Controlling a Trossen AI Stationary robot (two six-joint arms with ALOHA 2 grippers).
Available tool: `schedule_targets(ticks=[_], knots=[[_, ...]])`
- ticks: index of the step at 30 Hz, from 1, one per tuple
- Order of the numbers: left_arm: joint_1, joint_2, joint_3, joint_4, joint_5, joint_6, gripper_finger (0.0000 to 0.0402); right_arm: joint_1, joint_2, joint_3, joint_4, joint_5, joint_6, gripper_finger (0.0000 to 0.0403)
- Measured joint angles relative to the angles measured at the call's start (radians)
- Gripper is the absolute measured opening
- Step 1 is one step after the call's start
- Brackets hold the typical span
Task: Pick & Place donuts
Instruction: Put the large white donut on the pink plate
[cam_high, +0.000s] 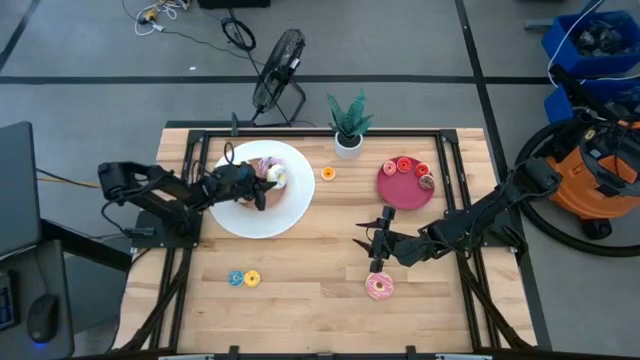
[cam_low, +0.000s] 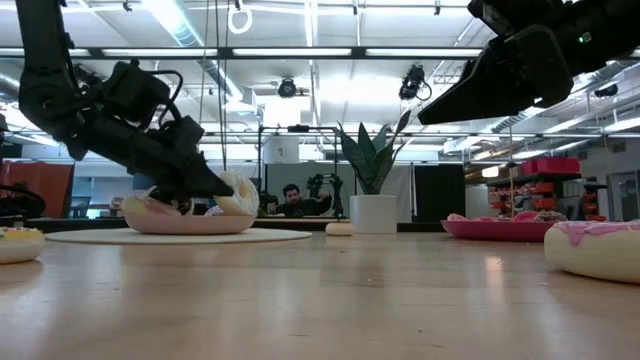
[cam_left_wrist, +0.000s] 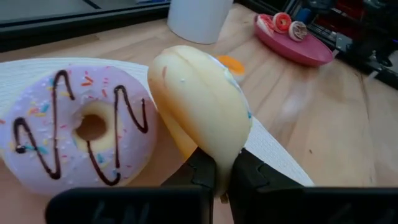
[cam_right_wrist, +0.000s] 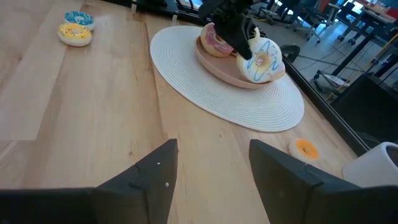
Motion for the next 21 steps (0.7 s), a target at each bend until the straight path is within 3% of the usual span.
schedule_targets(ticks=[5, 15, 21], knots=[[0.0, -0.001, 0.0, -0.001, -0.015, -0.007, 0.0051, 0.0, 0.0, 0.0, 0.0, 0.0, 0.0, 0.0207], [0.0, -0.002, 0.001, -0.099, -0.017, 0.03, 0.0174, 0.0, 0.0, 0.0, 0.0, -0.001, 0.0, 0.0207], [0.0, -0.016, 0.002, -0.109, -0.018, 0.029, 0.0192, 0.0, 0.0, 0.0, 0.0, -0.001, 0.0, 0.0207]])
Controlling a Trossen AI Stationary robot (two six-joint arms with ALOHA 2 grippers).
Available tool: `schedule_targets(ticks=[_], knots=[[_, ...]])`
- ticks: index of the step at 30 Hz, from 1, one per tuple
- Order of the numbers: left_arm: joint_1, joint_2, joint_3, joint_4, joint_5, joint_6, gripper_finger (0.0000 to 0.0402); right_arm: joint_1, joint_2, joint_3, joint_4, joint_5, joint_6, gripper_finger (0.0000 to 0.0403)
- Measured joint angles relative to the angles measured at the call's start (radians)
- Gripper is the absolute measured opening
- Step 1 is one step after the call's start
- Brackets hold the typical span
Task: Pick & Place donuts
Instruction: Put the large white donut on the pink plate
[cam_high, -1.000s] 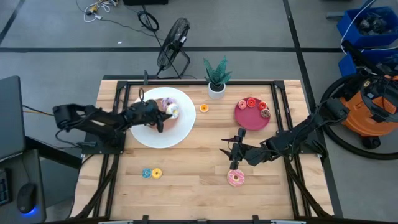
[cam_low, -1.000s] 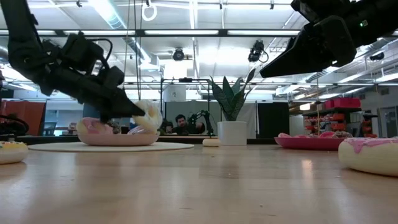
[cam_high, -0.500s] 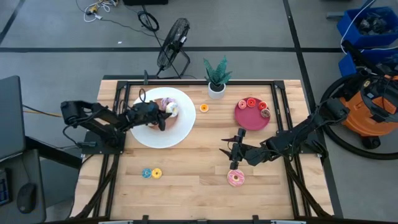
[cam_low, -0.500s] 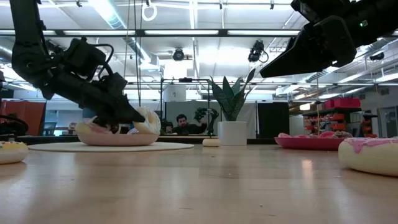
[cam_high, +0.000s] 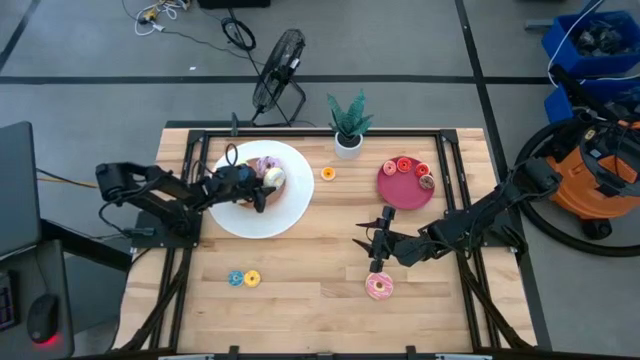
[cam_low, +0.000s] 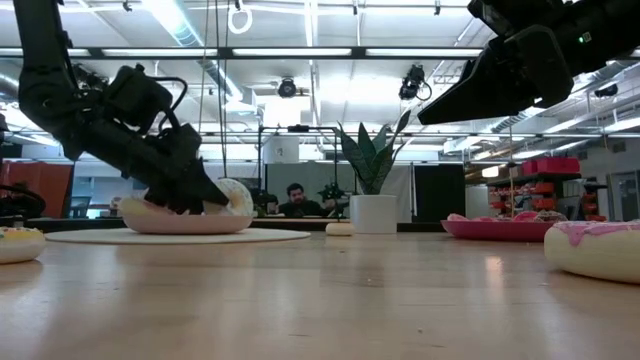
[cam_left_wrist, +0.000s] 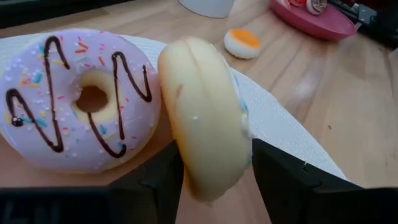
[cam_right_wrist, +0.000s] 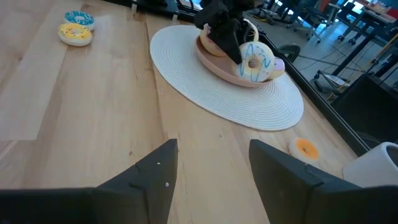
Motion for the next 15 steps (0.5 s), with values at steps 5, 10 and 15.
schedule_targets(ticks=[5, 10, 15], knots=[[0.0, -0.044, 0.038, -0.144, -0.03, 0.025, 0.0192, 0.0, 0.0, 0.0, 0.0, -0.001, 0.0, 0.0207], [-0.003, -0.098, 0.16, -0.492, -0.048, 0.065, 0.0193, 0.0, 0.0, 0.0, 0.0, -0.002, 0.001, 0.0207], [-0.026, -0.106, 0.33, -0.825, -0.121, 0.107, 0.0193, 0.0, 0.0, 0.0, 0.001, -0.002, 0.002, 0.0207]])
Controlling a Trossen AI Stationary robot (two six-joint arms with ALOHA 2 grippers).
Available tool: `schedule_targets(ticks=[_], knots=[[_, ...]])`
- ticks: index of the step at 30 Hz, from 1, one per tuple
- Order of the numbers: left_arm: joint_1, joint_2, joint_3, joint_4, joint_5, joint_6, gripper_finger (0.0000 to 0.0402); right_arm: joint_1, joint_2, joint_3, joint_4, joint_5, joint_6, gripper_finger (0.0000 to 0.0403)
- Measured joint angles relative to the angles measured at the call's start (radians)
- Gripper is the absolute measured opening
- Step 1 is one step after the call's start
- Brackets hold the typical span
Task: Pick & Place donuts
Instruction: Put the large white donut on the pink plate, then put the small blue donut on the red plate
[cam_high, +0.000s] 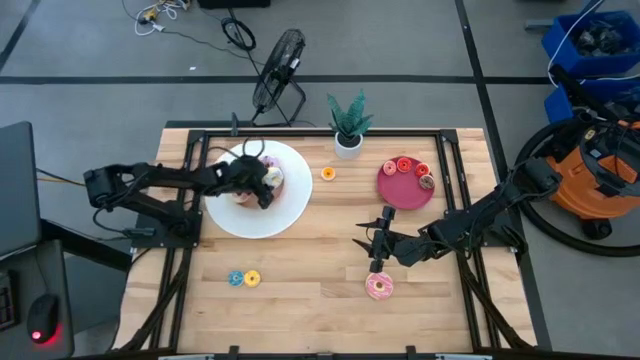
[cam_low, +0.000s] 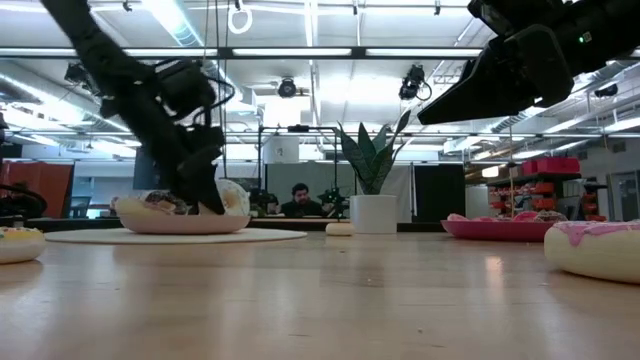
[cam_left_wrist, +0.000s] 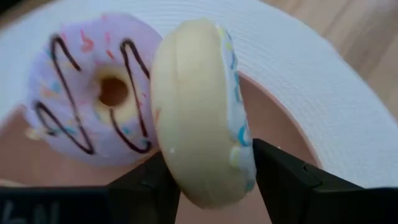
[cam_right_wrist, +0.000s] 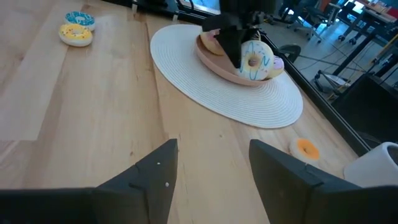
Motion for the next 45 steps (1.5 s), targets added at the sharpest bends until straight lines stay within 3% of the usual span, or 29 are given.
schedule_targets(ticks=[13, 22, 26, 28, 31, 37, 41, 45], knots=[[-0.11, 0.0, 0.312, -0.595, -0.284, 0.025, 0.0193, 0.0, 0.0, 0.0, -0.006, -0.05, 0.019, 0.0207], [-0.221, -0.008, 0.405, -0.756, -0.6, -0.023, 0.0193, 0.0, 0.0, 0.0, -0.016, -0.051, 0.028, 0.0207], [-0.354, -0.024, 0.423, -0.857, -0.826, -0.119, 0.0186, 0.0, 0.0, 0.0, -0.051, -0.05, 0.078, 0.0207], [-0.444, -0.026, 0.416, -0.891, -0.886, -0.186, 0.0179, -0.001, 0.0, 0.0, -0.082, -0.05, 0.109, 0.0207], [-0.603, -0.025, 0.37, -0.888, -0.897, -0.286, 0.0166, -0.001, 0.0, -0.002, -0.12, -0.05, 0.146, 0.0207], [-0.965, -0.009, 0.257, -0.722, -0.87, -0.438, 0.0139, -0.003, 0.001, -0.003, -0.106, -0.091, 0.156, 0.0207], [-1.148, -0.01, 0.25, -0.662, -0.751, -0.55, 0.0124, -0.011, 0.001, -0.003, -0.074, -0.114, 0.144, 0.0207], [-1.246, 0.02, 0.291, -0.656, -0.551, -0.647, 0.0109, -0.024, 0.001, -0.003, -0.06, -0.114, 0.131, 0.0207]])
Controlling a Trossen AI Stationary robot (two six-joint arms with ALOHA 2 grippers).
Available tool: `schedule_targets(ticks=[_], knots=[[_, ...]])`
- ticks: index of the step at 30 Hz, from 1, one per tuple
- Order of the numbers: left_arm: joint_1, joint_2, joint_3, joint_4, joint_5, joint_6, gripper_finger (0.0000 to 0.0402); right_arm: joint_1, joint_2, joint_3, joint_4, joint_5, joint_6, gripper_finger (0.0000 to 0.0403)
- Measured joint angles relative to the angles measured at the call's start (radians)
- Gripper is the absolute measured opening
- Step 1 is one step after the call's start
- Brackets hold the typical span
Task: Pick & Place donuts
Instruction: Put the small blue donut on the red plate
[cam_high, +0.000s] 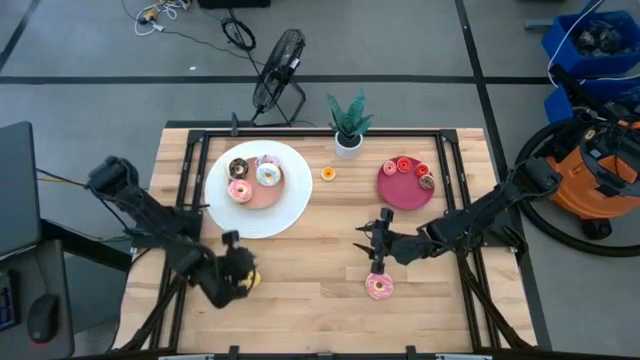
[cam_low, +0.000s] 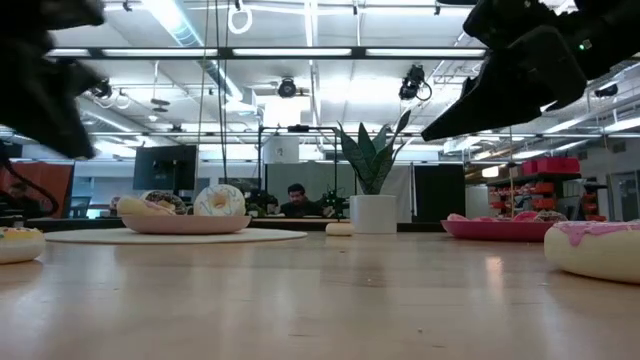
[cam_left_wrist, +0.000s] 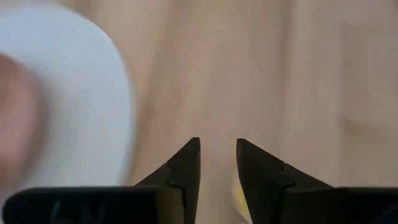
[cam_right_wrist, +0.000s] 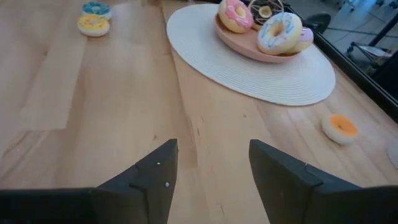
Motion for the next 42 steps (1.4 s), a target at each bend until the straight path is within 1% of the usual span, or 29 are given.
schedule_targets(ticks=[3, 6, 9, 11, 15, 18, 20, 24, 29, 32, 35, 38, 42], knots=[[-0.046, 0.012, 0.006, -0.019, 0.135, -0.114, 0.0099, -0.004, 0.0, 0.0, 0.004, -0.005, 0.003, 0.0207], [-0.066, 0.018, 0.006, -0.121, 0.263, -0.308, 0.009, -0.004, 0.0, 0.0, 0.01, -0.019, 0.006, 0.0207], [-0.087, 0.017, 0.005, -0.228, 0.328, -0.515, 0.0093, -0.004, 0.0, 0.0, 0.011, -0.018, 0.004, 0.0207], [-0.111, 0.017, 0.002, -0.227, 0.348, -0.546, 0.0101, -0.004, 0.0, 0.0, 0.011, -0.018, 0.002, 0.0207], [-0.144, 0.016, 0.002, -0.193, 0.317, -0.594, 0.012, -0.004, 0.0, 0.0, 0.011, -0.018, 0.002, 0.0207], [-0.165, 0.022, 0.002, -0.184, 0.25, -0.613, 0.0128, -0.004, 0.0, 0.0, 0.011, -0.018, 0.002, 0.0207], [-0.17, 0.022, -0.003, -0.164, 0.231, -0.634, 0.013, -0.004, 0.0, 0.0, 0.011, -0.018, 0.002, 0.0207], [-0.166, 0.022, -0.034, -0.115, 0.225, -0.66, 0.0129, -0.004, 0.0, 0.0, 0.011, -0.018, 0.002, 0.0207], [-0.161, 0.023, -0.083, -0.079, 0.243, -0.666, 0.0116, -0.004, 0.0, 0.0, 0.011, -0.018, 0.002, 0.0207], [-0.16, 0.023, -0.094, -0.068, 0.273, -0.667, 0.0111, -0.004, 0.0, 0.0, 0.011, -0.018, 0.002, 0.0207], [-0.159, 0.022, -0.095, -0.048, 0.269, -0.672, 0.0115, -0.004, 0.0, 0.0, 0.011, -0.018, 0.002, 0.0207], [-0.159, 0.022, -0.095, -0.043, 0.251, -0.708, 0.0139, -0.004, 0.0, 0.0, 0.011, -0.018, 0.002, 0.0207], [-0.159, 0.023, -0.095, -0.063, 0.251, -0.743, 0.0201, -0.004, 0.0, 0.0, 0.012, -0.019, 0.002, 0.0207]])
